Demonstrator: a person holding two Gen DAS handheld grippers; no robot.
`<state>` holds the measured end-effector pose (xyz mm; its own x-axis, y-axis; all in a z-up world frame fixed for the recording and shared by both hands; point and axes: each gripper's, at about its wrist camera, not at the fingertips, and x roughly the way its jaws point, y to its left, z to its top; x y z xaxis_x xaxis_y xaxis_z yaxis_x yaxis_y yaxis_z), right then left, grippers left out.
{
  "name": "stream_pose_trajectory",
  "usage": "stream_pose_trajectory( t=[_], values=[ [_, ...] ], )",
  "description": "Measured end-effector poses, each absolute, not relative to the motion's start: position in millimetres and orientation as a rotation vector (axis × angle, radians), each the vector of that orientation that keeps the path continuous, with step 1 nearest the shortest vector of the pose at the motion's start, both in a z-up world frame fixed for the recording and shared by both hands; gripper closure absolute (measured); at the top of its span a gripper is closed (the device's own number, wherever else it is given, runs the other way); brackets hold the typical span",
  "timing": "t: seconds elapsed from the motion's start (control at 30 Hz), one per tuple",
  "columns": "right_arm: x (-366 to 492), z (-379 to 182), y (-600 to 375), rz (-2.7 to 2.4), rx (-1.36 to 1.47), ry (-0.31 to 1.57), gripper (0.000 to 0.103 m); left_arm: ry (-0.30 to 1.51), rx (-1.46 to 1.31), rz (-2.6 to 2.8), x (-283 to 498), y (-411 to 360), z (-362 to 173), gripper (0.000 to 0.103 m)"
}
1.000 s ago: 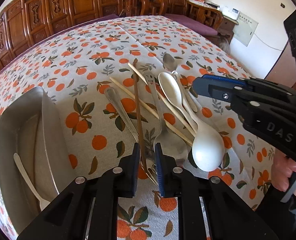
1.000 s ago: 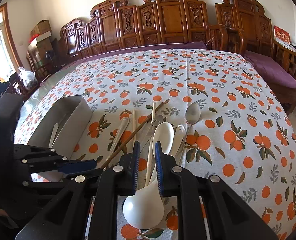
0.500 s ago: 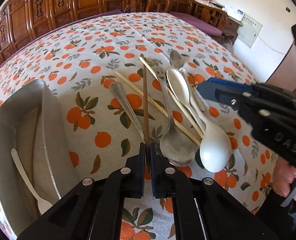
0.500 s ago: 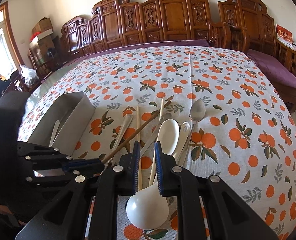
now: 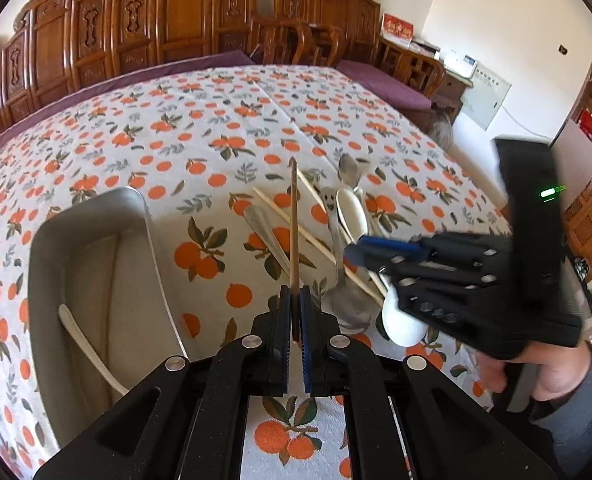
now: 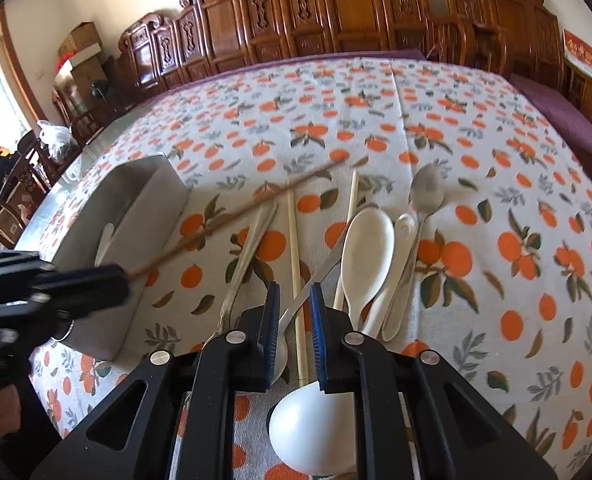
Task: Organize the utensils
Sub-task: 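Return both tools to the pile and grasp another chopstick with the left tool, then grasp the smiley-handled metal spoon with the right tool while the left tool lifts the chopstick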
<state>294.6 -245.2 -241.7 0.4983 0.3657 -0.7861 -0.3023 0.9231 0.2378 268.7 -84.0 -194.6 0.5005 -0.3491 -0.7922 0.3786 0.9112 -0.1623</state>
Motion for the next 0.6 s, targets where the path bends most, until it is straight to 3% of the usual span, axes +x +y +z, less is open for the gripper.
stream_pose_trajectory(
  t=[0.1, 0.17, 0.53, 0.6],
  values=[
    [298, -248, -241, 0.393, 0.072, 0.989, 0.074, 0.927, 0.025, -0.442, 266, -79, -187, 0.1],
    [301, -252, -240, 0.384, 0.081, 1.0, 0.073, 0.914, 0.016, -0.445, 264, -76, -182, 0.1],
    [318, -260, -236, 0.307, 0.095, 0.99, 0.073, 0.887, -0.004, -0.457, 259, -66, -173, 0.1],
    [320, -260, -236, 0.293, 0.099, 0.988, 0.083, 0.886, -0.005, -0.456, 259, -66, -173, 0.1]
  ],
)
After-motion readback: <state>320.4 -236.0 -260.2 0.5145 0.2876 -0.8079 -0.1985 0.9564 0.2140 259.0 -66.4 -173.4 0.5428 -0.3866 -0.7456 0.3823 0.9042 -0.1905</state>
